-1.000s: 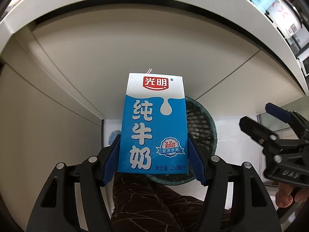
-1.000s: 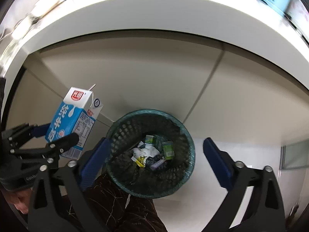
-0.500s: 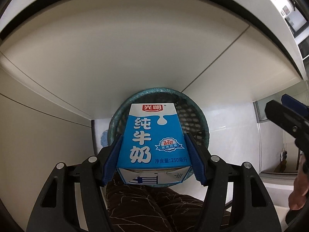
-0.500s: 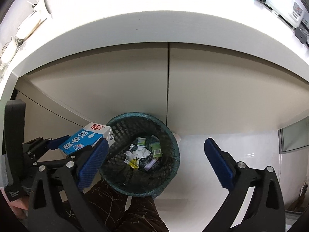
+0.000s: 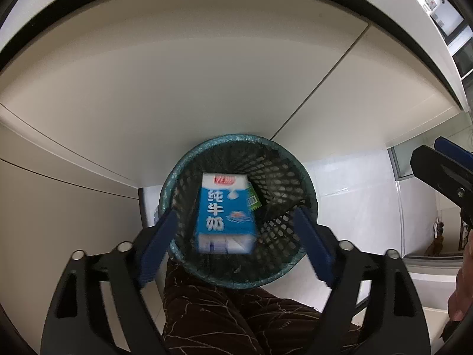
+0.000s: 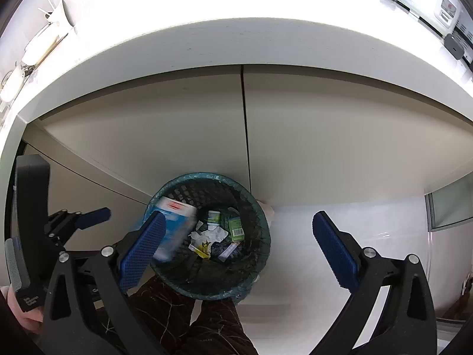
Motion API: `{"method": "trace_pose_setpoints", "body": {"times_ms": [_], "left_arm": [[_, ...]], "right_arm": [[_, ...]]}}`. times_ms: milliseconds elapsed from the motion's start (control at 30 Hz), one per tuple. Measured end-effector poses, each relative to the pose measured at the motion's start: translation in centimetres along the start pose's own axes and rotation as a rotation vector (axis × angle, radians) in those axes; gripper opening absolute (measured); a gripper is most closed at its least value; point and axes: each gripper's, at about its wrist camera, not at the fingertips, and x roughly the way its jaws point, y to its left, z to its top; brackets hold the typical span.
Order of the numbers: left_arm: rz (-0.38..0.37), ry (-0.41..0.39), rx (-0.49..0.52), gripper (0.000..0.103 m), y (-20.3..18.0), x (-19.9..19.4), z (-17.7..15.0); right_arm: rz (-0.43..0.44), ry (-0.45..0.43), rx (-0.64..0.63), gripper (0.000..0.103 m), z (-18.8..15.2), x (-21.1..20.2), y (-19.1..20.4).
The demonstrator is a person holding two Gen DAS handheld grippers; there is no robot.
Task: Collect trash
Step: 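Open right gripper to drop the green-white box while left gripper releases the milk carton, then raise both open grippers from the wastebasket back over the counter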
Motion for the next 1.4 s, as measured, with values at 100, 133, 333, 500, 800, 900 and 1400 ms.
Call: {"method": "trace_pose_setpoints", "body": {"times_ms": [100,133,333,500,800,900,1400], "left_arm": [[-0.003,-0.012,-0.001,0.093,0.2,-0.8,0.0],[-0.012,-0.016,0.000,0.097,0.2,-1.2,0.0],[-0.030,-0.054,0.002,0.097,0.3,-4.2,0.6],[-0.028,-0.071,-0.032,0.097,1.1,-7.0,1.7],[0.036,-0.143,-0.081,0.093,2.2,-13.1,4.0],[0.035,-0.176,-0.092,0.094,2.2,-15.4,4.9],[0.064,-0.281,-0.074,0.097,2.6,-22.5,11.5]], "right_arm": [[-0.001,-0.009,0.001,0.095,0.3,-0.5,-0.1],[-0.003,-0.013,-0.001,0.095,0.4,-0.8,-0.1],[-0.006,-0.045,-0.038,0.095,1.7,-3.0,0.1],[0.001,-0.070,-0.071,0.095,3.2,-5.4,0.5],[0.025,-0.162,-0.126,0.095,5.7,-10.1,1.8],[0.030,-0.190,-0.134,0.095,6.7,-11.2,2.0],[-0.033,-0.260,-0.119,0.095,13.0,-15.5,2.2]]}}
